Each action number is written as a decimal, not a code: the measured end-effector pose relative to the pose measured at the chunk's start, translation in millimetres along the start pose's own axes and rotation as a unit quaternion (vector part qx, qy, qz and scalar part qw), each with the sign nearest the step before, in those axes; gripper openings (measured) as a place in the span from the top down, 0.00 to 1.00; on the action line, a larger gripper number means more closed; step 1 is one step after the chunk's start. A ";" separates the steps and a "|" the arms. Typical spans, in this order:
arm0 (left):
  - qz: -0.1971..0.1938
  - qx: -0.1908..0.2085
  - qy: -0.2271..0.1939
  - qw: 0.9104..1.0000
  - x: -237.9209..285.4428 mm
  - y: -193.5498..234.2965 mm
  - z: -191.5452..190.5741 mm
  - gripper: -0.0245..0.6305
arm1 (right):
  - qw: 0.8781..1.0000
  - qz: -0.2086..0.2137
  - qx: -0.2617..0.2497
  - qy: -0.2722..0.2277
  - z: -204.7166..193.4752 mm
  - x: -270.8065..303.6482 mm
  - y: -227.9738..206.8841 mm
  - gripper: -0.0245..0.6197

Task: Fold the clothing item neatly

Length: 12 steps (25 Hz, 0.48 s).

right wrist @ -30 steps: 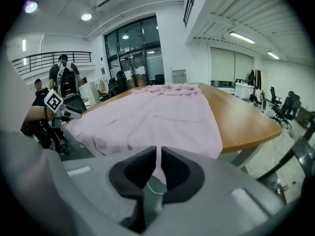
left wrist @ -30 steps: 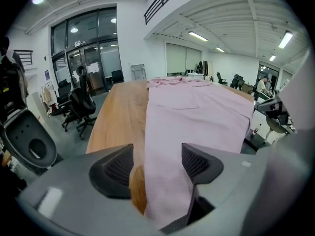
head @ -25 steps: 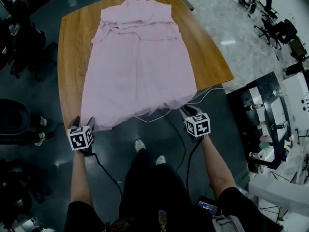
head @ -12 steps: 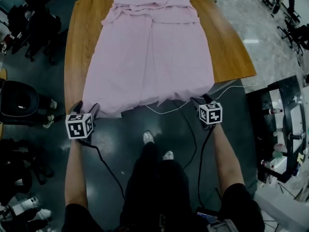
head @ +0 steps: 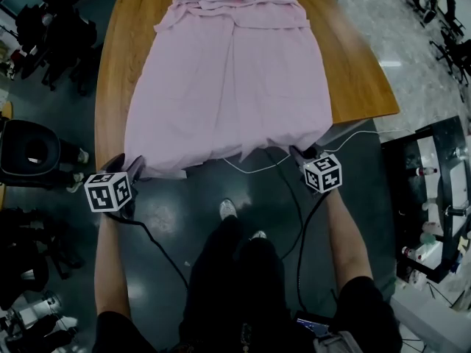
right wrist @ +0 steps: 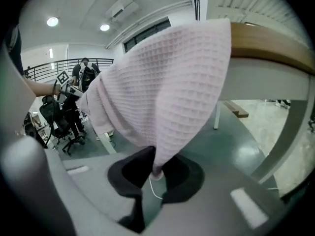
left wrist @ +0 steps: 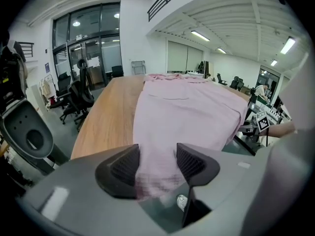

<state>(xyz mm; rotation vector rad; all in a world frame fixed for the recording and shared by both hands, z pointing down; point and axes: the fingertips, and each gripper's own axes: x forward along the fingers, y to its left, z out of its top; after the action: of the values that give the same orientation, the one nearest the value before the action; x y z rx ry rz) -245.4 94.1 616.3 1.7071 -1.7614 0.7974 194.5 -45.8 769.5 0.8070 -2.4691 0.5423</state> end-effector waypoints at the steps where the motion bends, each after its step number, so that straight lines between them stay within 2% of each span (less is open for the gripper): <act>1: -0.001 0.001 0.006 1.000 -1.3 -0.5 -0.8 0.59 | 1.000 0.004 -0.003 0.002 0.8 -5.9 3.6 0.92; 5: 0.027 0.032 0.011 0.999 -13.9 1.6 0.4 0.60 | 1.000 0.016 -0.008 0.016 1.3 -35.5 20.1 0.94; 8: 0.033 0.025 0.010 0.999 -18.2 5.5 3.8 0.52 | 1.000 0.007 -0.006 0.022 7.6 -59.7 24.6 0.94; 12: 0.043 0.013 0.030 0.999 -20.0 21.4 -1.0 0.51 | 0.999 -0.002 -0.013 0.034 19.4 -79.9 42.2 0.94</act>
<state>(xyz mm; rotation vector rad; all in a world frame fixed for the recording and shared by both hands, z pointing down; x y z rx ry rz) -266.0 108.5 601.4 1.6171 -1.8010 0.9038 218.4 11.0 700.6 0.7699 -2.4071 0.5262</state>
